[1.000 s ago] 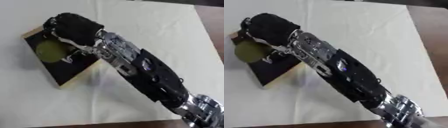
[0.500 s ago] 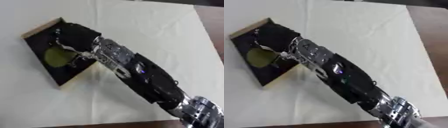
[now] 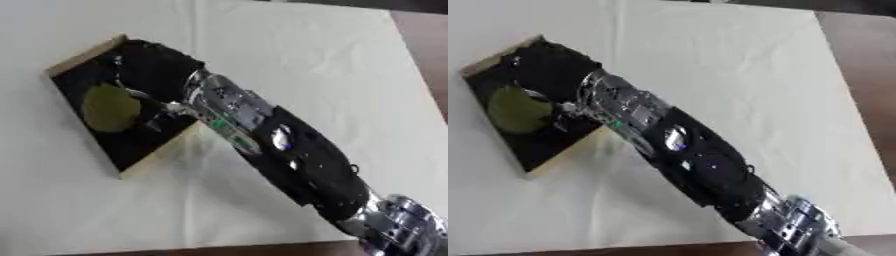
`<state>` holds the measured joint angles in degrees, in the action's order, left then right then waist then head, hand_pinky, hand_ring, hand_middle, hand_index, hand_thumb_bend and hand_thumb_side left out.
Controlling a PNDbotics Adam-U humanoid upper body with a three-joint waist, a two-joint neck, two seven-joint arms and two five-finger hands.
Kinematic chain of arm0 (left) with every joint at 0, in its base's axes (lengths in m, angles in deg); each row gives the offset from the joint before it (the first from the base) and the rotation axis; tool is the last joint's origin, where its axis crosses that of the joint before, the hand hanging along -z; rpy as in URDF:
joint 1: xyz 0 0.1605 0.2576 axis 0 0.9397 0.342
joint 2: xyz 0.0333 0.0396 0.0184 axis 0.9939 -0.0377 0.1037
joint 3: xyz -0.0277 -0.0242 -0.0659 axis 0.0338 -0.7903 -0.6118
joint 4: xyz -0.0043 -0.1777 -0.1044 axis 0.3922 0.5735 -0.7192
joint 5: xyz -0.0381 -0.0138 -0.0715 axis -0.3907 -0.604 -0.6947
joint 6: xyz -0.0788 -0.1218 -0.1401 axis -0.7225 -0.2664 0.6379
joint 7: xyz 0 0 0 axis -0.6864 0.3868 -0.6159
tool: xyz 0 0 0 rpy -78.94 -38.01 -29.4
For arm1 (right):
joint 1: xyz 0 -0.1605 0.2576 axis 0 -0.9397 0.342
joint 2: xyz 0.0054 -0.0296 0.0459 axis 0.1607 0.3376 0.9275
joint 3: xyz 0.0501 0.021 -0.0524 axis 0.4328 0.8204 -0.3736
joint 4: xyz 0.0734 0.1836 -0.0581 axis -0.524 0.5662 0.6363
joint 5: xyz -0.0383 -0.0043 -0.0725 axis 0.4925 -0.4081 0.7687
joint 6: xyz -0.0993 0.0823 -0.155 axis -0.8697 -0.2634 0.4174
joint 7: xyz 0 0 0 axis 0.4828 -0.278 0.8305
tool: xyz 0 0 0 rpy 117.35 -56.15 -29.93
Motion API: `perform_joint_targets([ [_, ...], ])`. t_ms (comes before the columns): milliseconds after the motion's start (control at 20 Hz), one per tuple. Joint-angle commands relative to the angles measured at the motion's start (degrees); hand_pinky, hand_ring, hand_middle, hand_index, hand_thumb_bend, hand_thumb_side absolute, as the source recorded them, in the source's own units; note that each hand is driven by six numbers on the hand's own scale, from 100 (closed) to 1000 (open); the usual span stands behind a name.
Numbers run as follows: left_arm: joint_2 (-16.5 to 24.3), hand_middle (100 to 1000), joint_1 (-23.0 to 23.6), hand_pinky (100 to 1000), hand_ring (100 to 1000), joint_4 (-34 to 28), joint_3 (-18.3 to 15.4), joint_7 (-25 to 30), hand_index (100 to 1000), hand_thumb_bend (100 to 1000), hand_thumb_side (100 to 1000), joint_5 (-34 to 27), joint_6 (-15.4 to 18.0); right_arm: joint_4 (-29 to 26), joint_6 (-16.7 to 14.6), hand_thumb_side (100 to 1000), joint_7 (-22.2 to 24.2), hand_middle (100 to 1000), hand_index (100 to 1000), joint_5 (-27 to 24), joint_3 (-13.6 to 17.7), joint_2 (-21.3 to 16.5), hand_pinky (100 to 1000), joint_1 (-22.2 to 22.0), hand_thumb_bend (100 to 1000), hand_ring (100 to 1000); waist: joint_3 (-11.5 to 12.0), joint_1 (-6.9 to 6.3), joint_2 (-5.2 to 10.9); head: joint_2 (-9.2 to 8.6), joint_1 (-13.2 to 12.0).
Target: Pick up objects on the table and place them in the box.
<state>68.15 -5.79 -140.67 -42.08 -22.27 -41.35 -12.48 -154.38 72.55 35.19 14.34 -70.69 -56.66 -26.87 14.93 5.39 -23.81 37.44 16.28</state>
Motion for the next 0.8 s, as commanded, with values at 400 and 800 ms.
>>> perform_joint_targets([
  [400, 1.2, 709, -0.3, 700, 661, -1.2, -0.8, -0.4, 766, 100, 600, -0.7, 0.1, -17.6, 8.3, 100, -3.3, 744, 822, -25.0, 10.7, -6.2, 855, 1.0, 193, 834, -1.2, -1.33, 2.84, -0.05, -1.8],
  [800, 2.0, 708, 0.3, 700, 661, -1.2, -1.5, -1.9, 766, 100, 598, -0.5, 0.5, -25.9, 12.7, 100, -11.4, 717, 818, -43.7, 19.9, -17.3, 855, -3.7, 100, 810, -3.8, -2.44, 3.53, 0.28, -4.0],
])
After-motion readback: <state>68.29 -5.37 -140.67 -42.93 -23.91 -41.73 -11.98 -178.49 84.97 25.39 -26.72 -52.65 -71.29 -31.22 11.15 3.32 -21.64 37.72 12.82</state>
